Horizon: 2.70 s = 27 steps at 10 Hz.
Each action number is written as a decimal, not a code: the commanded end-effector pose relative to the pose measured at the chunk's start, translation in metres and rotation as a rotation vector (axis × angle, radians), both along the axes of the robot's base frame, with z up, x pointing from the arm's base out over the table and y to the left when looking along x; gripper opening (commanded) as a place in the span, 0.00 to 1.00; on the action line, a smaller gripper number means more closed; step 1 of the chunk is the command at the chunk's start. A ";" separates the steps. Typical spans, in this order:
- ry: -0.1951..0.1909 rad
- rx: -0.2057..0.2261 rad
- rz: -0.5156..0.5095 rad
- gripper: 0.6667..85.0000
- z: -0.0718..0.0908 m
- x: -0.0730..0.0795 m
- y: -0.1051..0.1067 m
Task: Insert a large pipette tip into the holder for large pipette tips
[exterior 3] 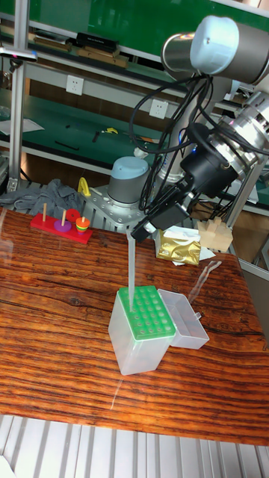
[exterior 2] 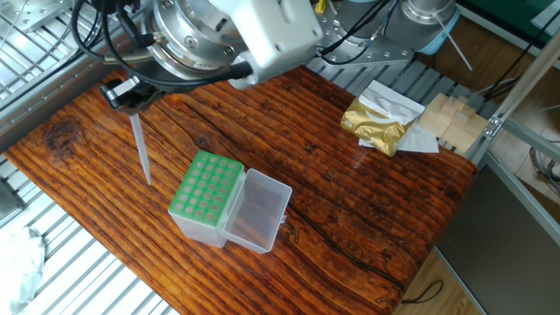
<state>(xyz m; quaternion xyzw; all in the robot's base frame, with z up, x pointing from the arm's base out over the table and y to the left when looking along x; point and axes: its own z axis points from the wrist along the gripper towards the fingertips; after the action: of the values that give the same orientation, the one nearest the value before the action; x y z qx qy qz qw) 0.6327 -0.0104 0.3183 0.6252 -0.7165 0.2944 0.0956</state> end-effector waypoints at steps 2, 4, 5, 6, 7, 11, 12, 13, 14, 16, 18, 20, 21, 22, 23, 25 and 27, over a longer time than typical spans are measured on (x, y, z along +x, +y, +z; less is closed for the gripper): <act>0.083 0.017 0.129 0.00 -0.007 -0.001 0.012; 0.120 0.048 0.193 0.00 -0.013 -0.002 0.023; 0.122 0.065 0.203 0.00 -0.015 -0.002 0.027; 0.121 0.076 0.201 0.00 -0.017 -0.002 0.030; 0.123 0.075 0.207 0.00 -0.016 -0.002 0.030; 0.151 0.089 0.204 0.00 -0.020 -0.008 0.033; 0.156 0.094 0.199 0.00 -0.019 -0.008 0.037; 0.160 0.096 0.196 0.00 -0.018 -0.006 0.044; 0.163 0.100 0.183 0.00 -0.019 -0.006 0.052; 0.149 0.056 0.179 0.00 -0.014 -0.001 0.058; 0.154 -0.018 0.220 0.00 0.000 0.005 0.041; 0.168 -0.090 0.233 0.00 0.011 0.005 0.023; 0.168 -0.147 0.248 0.00 0.017 0.009 0.013; 0.159 -0.188 0.265 0.00 0.018 0.013 0.007; 0.149 -0.188 0.257 0.00 0.010 0.007 0.005; 0.134 -0.223 0.254 0.00 0.008 0.003 0.001; 0.136 -0.232 0.238 0.00 0.006 -0.002 0.006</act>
<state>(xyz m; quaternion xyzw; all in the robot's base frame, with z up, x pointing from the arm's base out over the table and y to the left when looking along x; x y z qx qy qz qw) 0.6358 -0.0043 0.3271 0.7141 -0.5915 0.3320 0.1730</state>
